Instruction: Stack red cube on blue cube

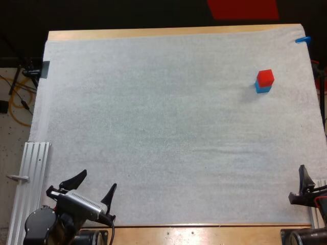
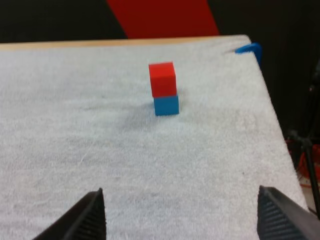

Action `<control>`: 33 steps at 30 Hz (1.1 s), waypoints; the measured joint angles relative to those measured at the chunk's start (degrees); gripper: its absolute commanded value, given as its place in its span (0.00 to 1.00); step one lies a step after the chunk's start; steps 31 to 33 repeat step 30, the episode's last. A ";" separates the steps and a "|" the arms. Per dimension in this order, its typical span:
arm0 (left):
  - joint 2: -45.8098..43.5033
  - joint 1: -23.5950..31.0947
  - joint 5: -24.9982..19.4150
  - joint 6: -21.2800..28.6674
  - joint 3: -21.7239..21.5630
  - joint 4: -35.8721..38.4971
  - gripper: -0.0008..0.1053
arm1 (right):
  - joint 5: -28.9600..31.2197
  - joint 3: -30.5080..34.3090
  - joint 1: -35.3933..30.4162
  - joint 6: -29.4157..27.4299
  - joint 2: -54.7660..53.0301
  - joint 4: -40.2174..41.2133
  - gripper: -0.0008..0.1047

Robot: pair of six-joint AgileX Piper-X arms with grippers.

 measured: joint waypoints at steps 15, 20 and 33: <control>0.00 0.00 0.00 0.00 0.12 -1.21 0.71 | -0.81 0.80 0.00 0.00 0.00 -0.14 0.60; 0.00 0.00 0.00 0.00 0.12 -1.21 0.71 | -0.81 0.80 0.00 0.00 0.00 -0.14 0.60; 0.00 0.00 -0.84 0.00 0.29 -1.84 0.71 | -0.81 0.80 0.00 0.00 0.00 -0.14 0.60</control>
